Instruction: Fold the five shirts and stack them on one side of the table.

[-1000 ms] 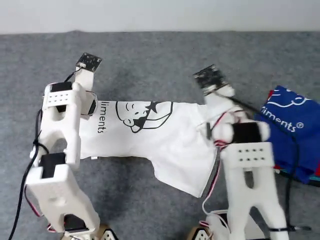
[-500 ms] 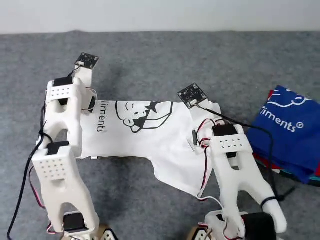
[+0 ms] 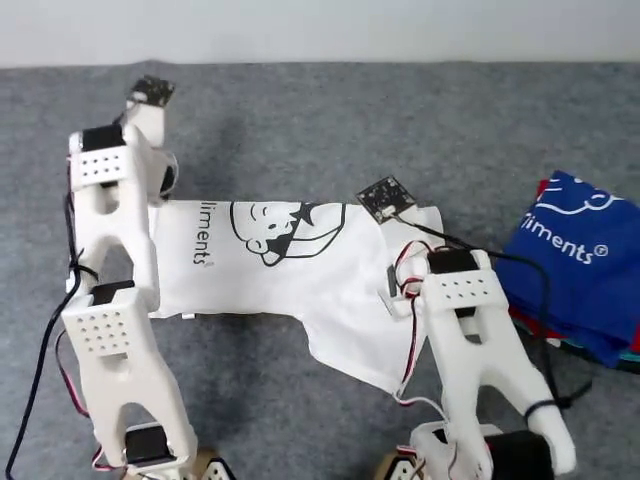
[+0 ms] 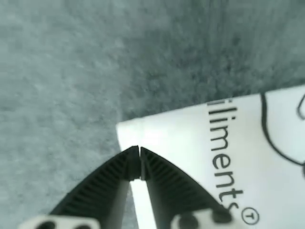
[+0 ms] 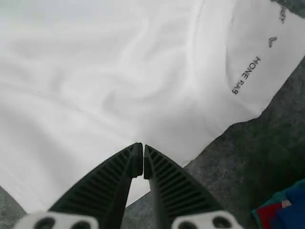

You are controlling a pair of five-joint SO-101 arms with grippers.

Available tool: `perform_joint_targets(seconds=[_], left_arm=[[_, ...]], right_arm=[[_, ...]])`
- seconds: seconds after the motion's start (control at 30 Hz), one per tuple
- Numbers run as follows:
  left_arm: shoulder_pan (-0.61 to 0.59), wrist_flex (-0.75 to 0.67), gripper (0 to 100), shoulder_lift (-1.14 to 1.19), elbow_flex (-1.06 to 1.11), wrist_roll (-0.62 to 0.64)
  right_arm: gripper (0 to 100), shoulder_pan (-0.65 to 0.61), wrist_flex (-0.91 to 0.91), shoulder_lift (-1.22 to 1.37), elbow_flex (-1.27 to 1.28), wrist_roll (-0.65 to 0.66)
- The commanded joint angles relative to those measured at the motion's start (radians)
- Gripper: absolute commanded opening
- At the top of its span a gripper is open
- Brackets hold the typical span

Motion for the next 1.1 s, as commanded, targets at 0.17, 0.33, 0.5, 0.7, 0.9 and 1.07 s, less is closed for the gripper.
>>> perform_joint_targets(seconds=[0.17, 0.33, 0.5, 0.7, 0.9, 1.07], left_arm=[[0.098, 0.270, 1, -0.015, -0.377, 0.023], [0.190, 0.269, 1, -0.104, -0.363, 0.014], [0.353, 0.267, 1, -0.229, -0.139, 0.012], [0.600, 0.264, 1, -0.351, 0.131, -0.031], [0.793, 0.264, 2, -0.400, 0.309, -0.054], [0.928, 0.261, 9, -0.423, 0.452, -0.115]], right_arm=[[1.0, 0.051, 0.107, -0.326, -0.071, 0.003], [1.0, 0.234, 0.160, -0.490, -0.071, 0.006], [1.0, 0.414, 0.220, -0.590, -0.071, 0.009], [1.0, 0.578, 0.278, -0.656, -0.071, 0.008], [1.0, 0.693, 0.285, -0.657, -0.069, 0.006], [1.0, 0.754, 0.285, -0.657, -0.066, 0.009]])
